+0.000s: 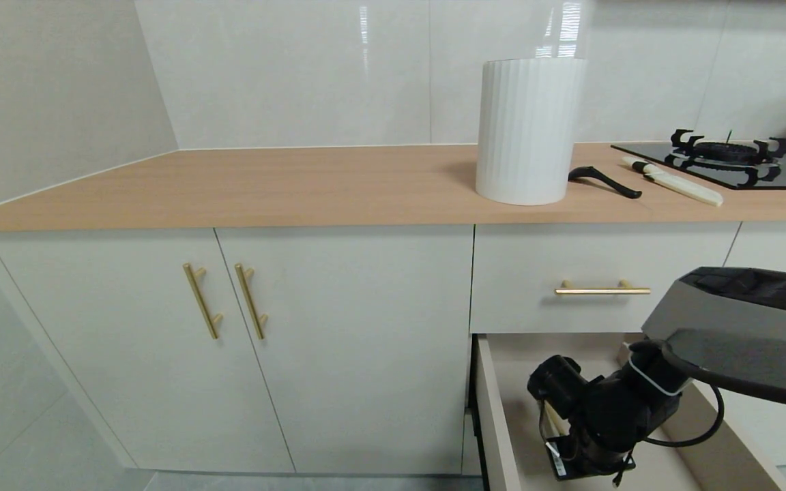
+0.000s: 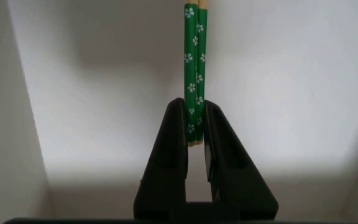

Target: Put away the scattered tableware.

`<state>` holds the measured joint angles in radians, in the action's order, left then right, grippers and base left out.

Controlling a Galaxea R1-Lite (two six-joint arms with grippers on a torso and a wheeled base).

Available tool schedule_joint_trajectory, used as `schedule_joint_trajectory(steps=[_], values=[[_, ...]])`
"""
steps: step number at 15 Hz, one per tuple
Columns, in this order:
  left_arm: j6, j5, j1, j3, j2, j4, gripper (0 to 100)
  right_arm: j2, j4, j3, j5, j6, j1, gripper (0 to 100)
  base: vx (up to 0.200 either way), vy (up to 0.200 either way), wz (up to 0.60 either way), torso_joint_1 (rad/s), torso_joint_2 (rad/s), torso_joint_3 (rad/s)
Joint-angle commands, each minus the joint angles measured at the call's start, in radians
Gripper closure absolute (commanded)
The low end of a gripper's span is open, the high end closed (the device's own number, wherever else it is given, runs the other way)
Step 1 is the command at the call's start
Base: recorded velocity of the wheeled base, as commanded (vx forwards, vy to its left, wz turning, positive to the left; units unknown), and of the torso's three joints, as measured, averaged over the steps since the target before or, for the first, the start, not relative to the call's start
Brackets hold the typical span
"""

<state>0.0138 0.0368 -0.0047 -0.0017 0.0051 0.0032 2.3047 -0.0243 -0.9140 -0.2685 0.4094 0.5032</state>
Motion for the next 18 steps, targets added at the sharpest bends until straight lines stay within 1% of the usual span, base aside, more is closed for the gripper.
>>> schedule_joint_trajectory(steps=[1,5,6,15,16,18], values=[[0.000,0.000,0.000,0.000,0.001,0.000,0,0.016,-0.003,0.006,-0.014,-0.001,0.003,100,0.000,0.000,0.00,0.000,0.00,0.000],[0.000,0.000,0.000,0.000,0.001,0.000,0,0.021,-0.003,0.006,-0.020,-0.001,0.005,100,0.000,0.000,0.00,0.000,0.00,0.000],[0.000,0.000,0.000,0.000,0.001,0.000,0,0.021,-0.003,0.006,-0.020,0.000,0.005,0,0.000,0.000,0.00,0.000,0.00,0.000],[0.000,0.000,0.000,0.000,0.001,0.001,0,-0.002,-0.002,0.009,-0.008,0.005,0.005,0,0.000,0.000,0.00,0.000,0.00,0.000],[0.000,0.000,0.000,0.000,0.001,0.001,0,-0.030,0.003,0.018,0.005,0.003,0.005,0,0.000,0.000,0.00,0.000,0.00,0.000],[0.000,0.000,0.002,0.000,0.001,0.000,0,-0.174,0.017,0.049,0.034,-0.003,0.001,0,0.000,0.000,0.00,0.000,0.00,0.000]])
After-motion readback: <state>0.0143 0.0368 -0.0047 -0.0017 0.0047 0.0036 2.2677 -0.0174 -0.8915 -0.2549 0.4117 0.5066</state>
